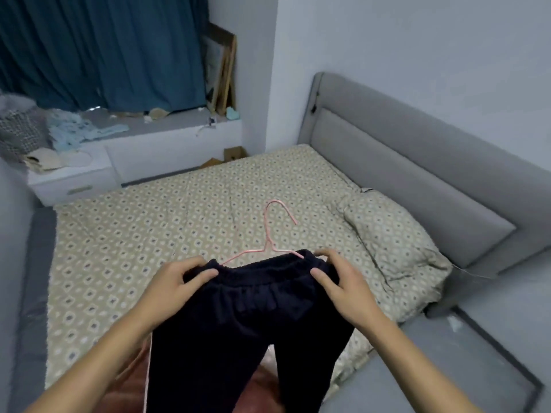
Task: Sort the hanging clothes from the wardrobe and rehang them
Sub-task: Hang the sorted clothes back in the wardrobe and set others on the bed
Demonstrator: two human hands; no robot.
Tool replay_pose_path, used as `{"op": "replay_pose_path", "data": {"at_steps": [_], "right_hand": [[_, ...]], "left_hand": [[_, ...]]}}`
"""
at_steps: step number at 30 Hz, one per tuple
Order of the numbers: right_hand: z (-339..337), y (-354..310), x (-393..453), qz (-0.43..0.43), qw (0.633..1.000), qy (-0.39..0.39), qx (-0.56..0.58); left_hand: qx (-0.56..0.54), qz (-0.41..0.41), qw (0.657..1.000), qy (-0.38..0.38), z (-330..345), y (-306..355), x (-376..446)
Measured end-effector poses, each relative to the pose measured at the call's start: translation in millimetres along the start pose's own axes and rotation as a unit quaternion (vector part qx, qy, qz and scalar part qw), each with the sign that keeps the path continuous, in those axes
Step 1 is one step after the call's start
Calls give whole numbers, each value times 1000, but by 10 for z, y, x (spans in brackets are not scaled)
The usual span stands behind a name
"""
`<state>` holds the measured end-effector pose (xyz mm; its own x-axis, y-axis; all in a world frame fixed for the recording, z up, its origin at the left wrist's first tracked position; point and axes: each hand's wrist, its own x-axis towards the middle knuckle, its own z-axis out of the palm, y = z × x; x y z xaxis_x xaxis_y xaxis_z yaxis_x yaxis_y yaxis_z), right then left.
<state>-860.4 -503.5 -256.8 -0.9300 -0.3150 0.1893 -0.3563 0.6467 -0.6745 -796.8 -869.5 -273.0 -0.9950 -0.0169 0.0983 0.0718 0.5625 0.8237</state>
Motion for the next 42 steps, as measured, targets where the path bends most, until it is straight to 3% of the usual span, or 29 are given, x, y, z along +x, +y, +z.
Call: {"op": "replay_pose_path", "data": {"at_steps": [5, 12, 18, 25, 32, 42], "right_hand": [[-805, 68, -590, 43, 990, 133, -9], [-1990, 316, -1912, 128, 933, 328, -68], [-2969, 668, -3109, 186, 867, 447, -116], [-3800, 1097, -4374, 269, 798, 507, -182], [-4369, 1485, -5305, 356, 729, 538, -228], [-4910, 1954, -6166, 463, 631, 556, -280]], "left_hand": [[-141, 62, 977, -149, 346, 922, 366], [-122, 172, 900, -382, 1328, 2429, 585], [-177, 241, 850, -434, 2554, 3680, 377], [-186, 316, 802, -471, 3957, 4805, -74], [-196, 351, 766, -501, 5157, 5538, -418], [-191, 409, 689, -567, 6666, 6528, -786]]}}
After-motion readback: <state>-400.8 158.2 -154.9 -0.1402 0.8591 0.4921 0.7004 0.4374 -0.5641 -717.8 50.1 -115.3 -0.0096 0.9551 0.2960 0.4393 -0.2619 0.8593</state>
